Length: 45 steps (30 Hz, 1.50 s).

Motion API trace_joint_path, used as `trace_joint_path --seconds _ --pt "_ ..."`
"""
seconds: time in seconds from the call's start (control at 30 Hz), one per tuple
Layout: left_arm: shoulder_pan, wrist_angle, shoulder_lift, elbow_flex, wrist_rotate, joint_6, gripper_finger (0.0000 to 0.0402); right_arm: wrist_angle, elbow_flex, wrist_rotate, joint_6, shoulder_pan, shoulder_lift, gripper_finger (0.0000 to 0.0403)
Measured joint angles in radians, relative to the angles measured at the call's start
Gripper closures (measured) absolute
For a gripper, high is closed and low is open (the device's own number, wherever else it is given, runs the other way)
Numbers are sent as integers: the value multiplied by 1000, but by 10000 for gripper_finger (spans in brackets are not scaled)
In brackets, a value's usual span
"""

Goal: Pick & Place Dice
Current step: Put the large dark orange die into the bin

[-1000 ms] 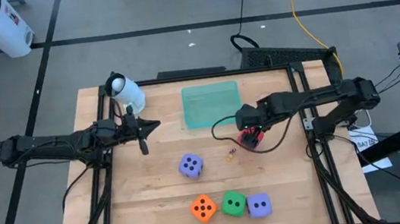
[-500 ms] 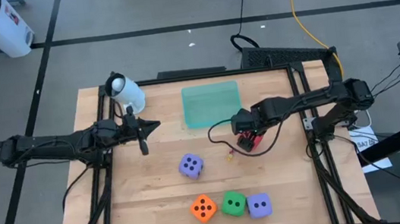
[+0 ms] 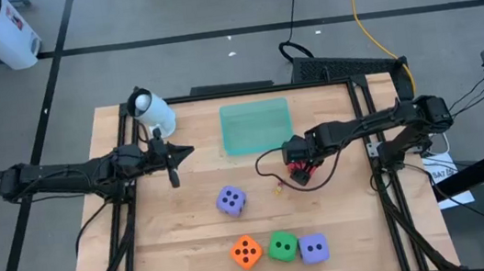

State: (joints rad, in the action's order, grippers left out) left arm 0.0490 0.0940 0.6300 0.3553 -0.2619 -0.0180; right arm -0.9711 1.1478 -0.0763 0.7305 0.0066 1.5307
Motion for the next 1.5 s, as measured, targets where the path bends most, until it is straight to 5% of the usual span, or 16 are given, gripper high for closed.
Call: trace_joint_path --seconds 0.4,1.07,1.5 --pt "0 1 0 0 0 8 369 26 -1 0 -53 -13 0 6" --pt "0 -1 0 0 0 9 369 57 -1 -36 -415 2 -2 7" --pt "0 -2 0 0 0 19 369 261 -151 -68 -535 6 -7 7"
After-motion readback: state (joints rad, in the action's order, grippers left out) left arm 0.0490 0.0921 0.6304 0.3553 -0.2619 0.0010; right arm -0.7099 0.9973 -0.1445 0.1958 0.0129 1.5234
